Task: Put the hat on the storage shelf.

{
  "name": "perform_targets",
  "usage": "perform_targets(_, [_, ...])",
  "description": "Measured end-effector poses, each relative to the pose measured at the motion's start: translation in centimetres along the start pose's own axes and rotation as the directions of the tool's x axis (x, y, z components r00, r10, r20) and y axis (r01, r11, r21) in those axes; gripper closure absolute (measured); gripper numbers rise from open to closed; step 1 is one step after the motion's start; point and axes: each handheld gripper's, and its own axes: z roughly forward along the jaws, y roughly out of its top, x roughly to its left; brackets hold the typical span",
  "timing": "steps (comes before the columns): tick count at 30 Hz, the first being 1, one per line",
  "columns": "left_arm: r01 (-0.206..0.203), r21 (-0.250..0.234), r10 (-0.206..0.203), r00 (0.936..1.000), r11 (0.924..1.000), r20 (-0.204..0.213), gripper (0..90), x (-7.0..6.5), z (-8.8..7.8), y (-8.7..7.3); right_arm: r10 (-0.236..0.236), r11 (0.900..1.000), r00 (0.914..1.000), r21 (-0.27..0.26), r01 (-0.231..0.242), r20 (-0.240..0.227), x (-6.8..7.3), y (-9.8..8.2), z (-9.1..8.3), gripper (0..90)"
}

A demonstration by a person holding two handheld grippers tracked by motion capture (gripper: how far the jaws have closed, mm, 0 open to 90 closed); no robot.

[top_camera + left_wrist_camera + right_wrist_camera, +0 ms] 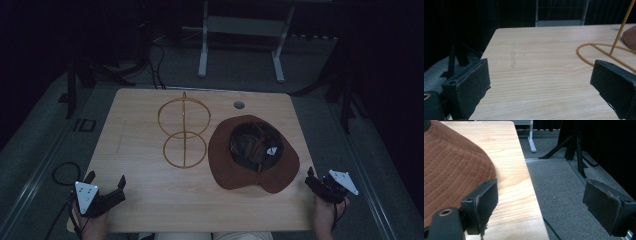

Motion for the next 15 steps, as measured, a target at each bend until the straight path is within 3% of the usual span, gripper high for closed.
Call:
perform_targets(5, [-0.006, 0.001, 0.006, 1.0000, 1.0000, 0.007, 3.0, -0.5, 0.1, 0.1, -0.029, 0.999, 0.9994, 0.020, 0.029, -0.020, 0.1, 0.0, 0.1, 12.5])
perform_targets(10, [0.006, -0.008, -0.006, 0.9992, 0.9999, 0.040, 3.0, -0.9, 0.1, 0.2, -0.048, 0.998, 0.9980, 0.039, 0.050, -0.042, 0.3, 0.0, 0.1, 12.6])
perform_targets(15, [-0.010, -0.006, 0.010, 0.9965, 0.9999, 0.083, 3.0, -1.7, 0.0, 0.5, -0.069, 0.994, 0.9891, 0.080, 0.080, -0.130, 0.8, 1.2, -0.6, 12.7])
